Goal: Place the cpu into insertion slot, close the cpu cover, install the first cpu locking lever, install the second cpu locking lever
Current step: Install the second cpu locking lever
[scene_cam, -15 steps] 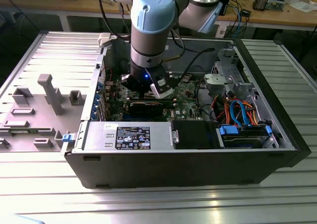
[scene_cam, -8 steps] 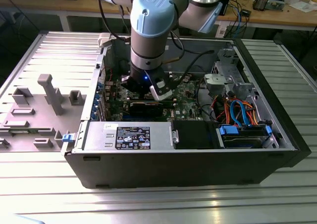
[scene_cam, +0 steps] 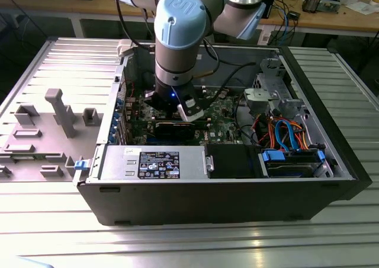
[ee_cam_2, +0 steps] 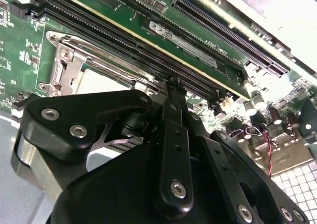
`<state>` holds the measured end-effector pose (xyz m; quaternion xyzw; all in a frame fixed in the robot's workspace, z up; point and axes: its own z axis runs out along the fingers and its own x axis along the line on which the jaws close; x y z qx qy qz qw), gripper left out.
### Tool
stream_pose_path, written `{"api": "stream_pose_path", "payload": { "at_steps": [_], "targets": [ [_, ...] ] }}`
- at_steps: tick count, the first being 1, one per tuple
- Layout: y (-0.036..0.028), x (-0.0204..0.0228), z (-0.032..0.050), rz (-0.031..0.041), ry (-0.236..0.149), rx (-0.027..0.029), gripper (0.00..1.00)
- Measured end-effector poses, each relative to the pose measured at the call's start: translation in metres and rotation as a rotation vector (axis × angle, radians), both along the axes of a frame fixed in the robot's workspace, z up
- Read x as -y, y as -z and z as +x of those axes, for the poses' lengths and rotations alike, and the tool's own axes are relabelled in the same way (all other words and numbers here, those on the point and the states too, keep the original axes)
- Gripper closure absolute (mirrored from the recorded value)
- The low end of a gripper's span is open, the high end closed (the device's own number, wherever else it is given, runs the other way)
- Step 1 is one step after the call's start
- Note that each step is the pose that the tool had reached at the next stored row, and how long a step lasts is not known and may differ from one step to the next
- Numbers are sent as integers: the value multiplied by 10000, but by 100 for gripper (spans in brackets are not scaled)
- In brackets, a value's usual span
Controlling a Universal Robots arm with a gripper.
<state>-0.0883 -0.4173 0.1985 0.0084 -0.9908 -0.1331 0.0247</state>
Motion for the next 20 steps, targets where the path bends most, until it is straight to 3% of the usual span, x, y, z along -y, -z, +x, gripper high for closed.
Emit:
{"api": "stream_pose_path", "payload": {
  "at_steps": [4, 7, 14, 20],
  "targets": [
    [15, -44, -7, -19, 66, 1, 89],
    [12, -47, -6, -157, 72, 3, 89],
    [-169, -54, -20, -155, 100, 5, 89],
    [-179, -54, -20, -151, 105, 5, 89]
  ]
}}
